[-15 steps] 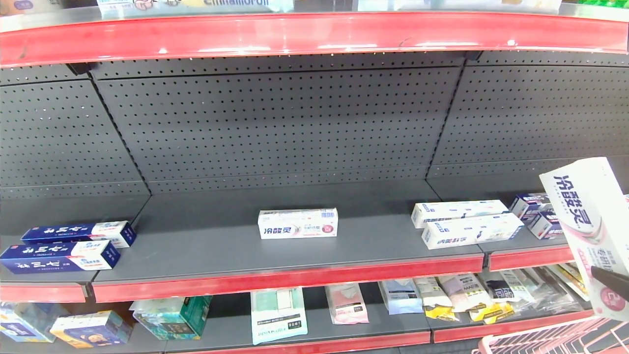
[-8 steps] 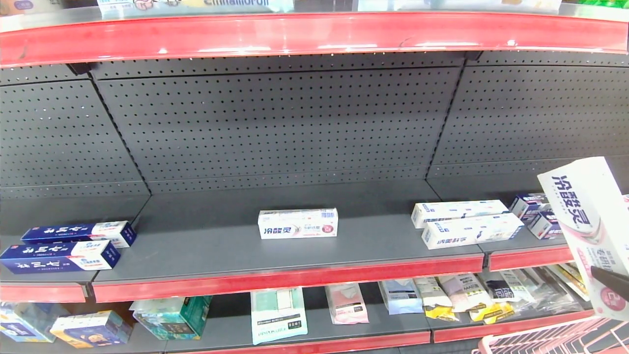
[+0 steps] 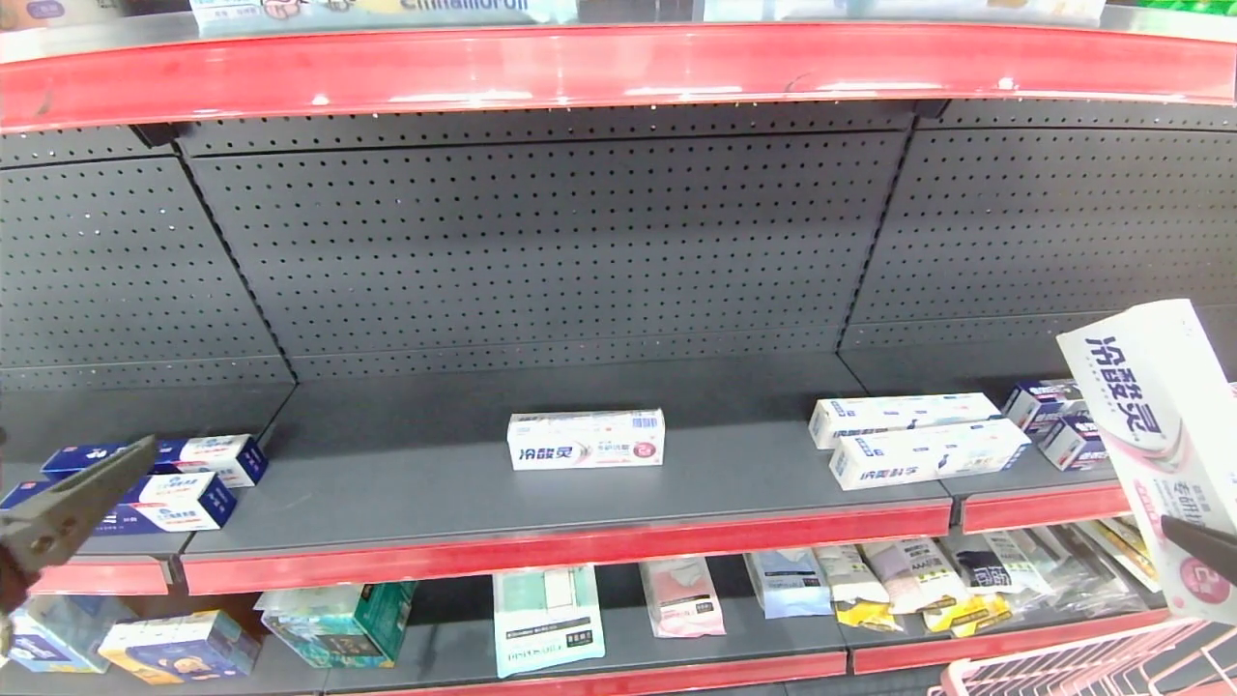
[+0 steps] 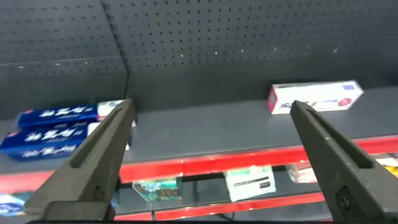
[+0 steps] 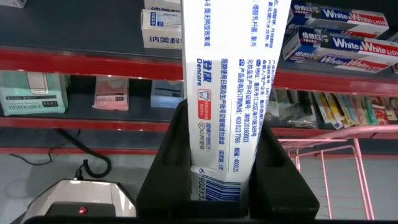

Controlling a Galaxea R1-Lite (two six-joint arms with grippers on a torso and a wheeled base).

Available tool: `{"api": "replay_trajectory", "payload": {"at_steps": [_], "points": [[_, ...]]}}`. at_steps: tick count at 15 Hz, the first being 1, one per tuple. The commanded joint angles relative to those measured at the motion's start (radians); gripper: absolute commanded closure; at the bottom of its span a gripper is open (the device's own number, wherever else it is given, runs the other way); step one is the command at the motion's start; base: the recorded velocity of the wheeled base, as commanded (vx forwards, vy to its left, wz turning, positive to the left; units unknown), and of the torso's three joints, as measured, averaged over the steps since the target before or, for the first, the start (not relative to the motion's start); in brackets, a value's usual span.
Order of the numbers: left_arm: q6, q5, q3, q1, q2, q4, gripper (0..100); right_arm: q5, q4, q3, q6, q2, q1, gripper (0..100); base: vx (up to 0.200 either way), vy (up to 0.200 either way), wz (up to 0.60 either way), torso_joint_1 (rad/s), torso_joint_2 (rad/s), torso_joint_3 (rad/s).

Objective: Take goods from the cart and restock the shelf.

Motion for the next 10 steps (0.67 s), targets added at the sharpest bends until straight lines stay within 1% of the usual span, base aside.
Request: {"api": "replay_trajectory", "payload": {"at_steps": [1,2,3,4,5,6,7,8,10], "points": [[0.011,0.018,0.086,-0.023,0.364,-0.278,0,0.0,0.001,-0.003,0.0,-0.002,0.0,100,0.0,0.0,0.0,0.0,0.0,0.0],[0.013,0.035,0.095,-0.025,0.475,-0.41,0,0.0,0.001,-0.002,0.0,-0.003,0.0,100,0.0,0.0,0.0,0.0,0.0,0.0],[0.013,0.075,0.097,-0.031,0.587,-0.519,0,0.0,0.001,-0.002,0.0,-0.003,0.0,100,0.0,0.0,0.0,0.0,0.0,0.0],[0.011,0.109,0.092,-0.049,0.688,-0.62,0,0.0,0.001,-0.002,0.0,-0.002,0.0,100,0.0,0.0,0.0,0.0,0.0,0.0],[0.011,0.119,0.079,-0.081,0.768,-0.708,0,0.0,0.001,-0.002,0.0,0.0,0.0,100,0.0,0.0,0.0,0.0,0.0,0.0],[0.01,0.123,0.074,-0.091,0.784,-0.728,0,0.001,0.001,-0.002,0.0,-0.002,0.0,100,0.0,0.0,0.0,0.0,0.0,0.0],[0.005,0.152,0.048,-0.138,0.867,-0.803,0,0.0,0.001,0.0,0.0,-0.002,0.0,100,0.0,0.0,0.0,0.0,0.0,0.0],[-0.002,0.159,0.025,-0.166,0.901,-0.803,0,0.001,0.001,0.001,0.0,-0.002,0.0,100,0.0,0.0,0.0,0.0,0.0,0.0],[-0.102,0.179,-0.024,-0.233,0.973,-0.803,0,0.001,0.001,0.006,0.001,-0.003,0.0,100,0.0,0.0,0.0,0.0,0.0,0.0]]}}
